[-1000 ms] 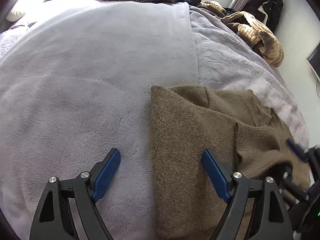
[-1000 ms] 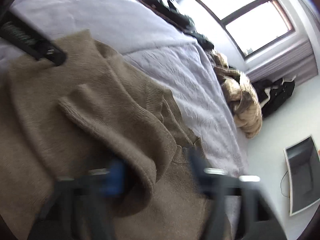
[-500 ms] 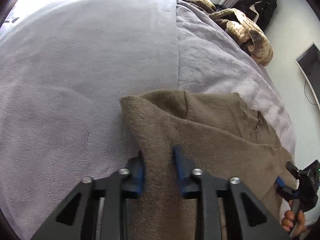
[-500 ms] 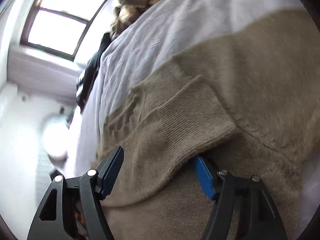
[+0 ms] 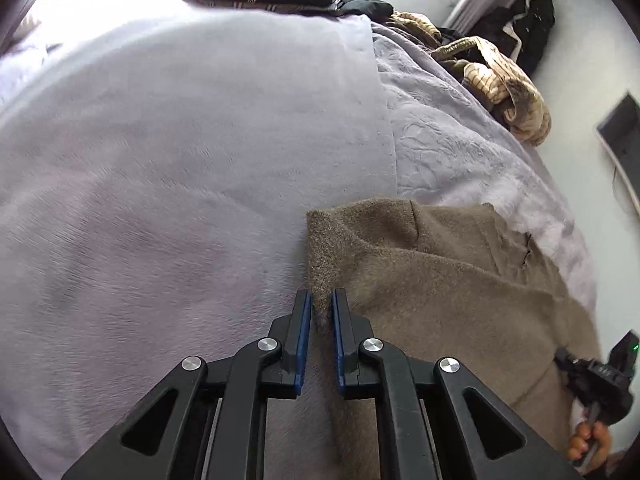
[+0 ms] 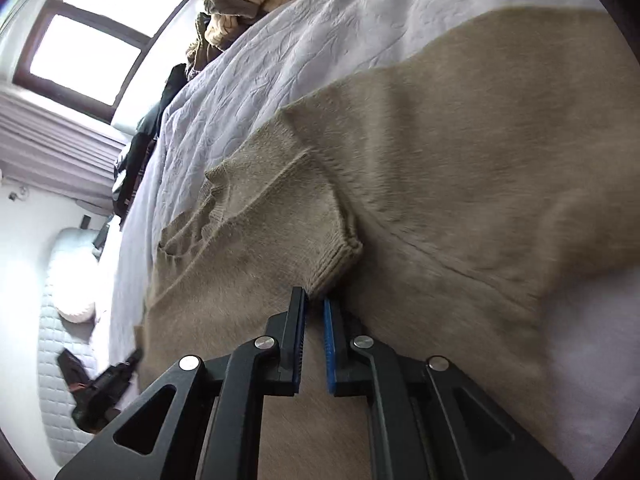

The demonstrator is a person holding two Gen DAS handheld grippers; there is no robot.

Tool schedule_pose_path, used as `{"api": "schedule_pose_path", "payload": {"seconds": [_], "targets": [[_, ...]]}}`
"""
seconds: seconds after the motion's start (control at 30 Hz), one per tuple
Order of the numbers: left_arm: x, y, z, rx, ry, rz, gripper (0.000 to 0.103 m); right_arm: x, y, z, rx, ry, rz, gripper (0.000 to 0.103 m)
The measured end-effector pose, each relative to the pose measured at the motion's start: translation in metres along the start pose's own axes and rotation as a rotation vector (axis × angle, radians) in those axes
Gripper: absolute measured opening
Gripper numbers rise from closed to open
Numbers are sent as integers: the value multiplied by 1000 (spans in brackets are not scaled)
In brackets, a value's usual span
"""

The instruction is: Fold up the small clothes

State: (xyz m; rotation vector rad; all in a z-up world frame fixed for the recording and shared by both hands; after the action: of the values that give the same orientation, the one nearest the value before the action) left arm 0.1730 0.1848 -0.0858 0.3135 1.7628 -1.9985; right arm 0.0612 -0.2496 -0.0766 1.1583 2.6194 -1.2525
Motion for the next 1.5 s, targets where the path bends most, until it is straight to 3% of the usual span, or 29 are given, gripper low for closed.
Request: {"api": "schedule_pose_path", "payload": {"seconds": [0.07,0.13,0.17,0.27,0.3,0.33,0.47,0.53,0.6,0.7,0.8,1.1,1.17,1.23,1.3,1.37,1.5], "targets": [[1,-10,-1,-24,20,20,12,0,-2,3,-62,21,-10,21],[4,-20,-3,-21,22,29,12,-6,-2,7,-148,74,-1,51],[6,-25,-3,-13,19,30,12,-8,0,7,-173,93,10,55],[10,-31,-4,-21,18,33,12,-17,10,9,-163,124,21,55],[12,-32,-4,-24,21,31,12,-19,13,8,-149,123,20,37],[14,-33,-3,-27,21,28,12,-20,15,6,-122,120,5,7],[24,-35,3,-15,40,37,12,-13,9,-4,-71,50,15,8],[32,-27,11,-41,86,26,12,-8,12,2,-10,32,-4,8],[43,-12,18,-110,147,6,12,-5,11,10,-12,45,-3,6],[51,-9,19,-173,193,40,12,-3,4,6,10,20,-4,11],[52,-16,15,-183,181,30,12,3,-10,0,34,-29,-12,13],[72,-36,14,-200,148,12,12,36,-49,19,-34,26,-43,19],[79,-42,17,-210,134,7,12,43,-56,20,-43,31,-43,25],[85,-47,19,-211,120,3,12,49,-61,18,-51,25,-43,41],[94,-53,21,-213,112,-1,12,54,-65,15,-57,9,-45,50],[105,-58,24,-180,103,-19,12,61,-72,12,-56,-8,-50,53],[125,-65,31,-185,111,-31,13,73,-80,7,-69,-27,-62,61]]}}
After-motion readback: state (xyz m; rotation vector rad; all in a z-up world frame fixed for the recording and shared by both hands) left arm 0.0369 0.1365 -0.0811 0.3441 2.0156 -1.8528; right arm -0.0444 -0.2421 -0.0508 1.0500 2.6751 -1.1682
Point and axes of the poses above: each gripper's, at about its wrist camera, not at the fingertips, and y roughly the way its jaws point, z to its right, x to its underside, the point moved 2 cm from there along y, roughly the way its jaws point, and after that the axes turned 10 degrees about -x, right-handed, at the moved point
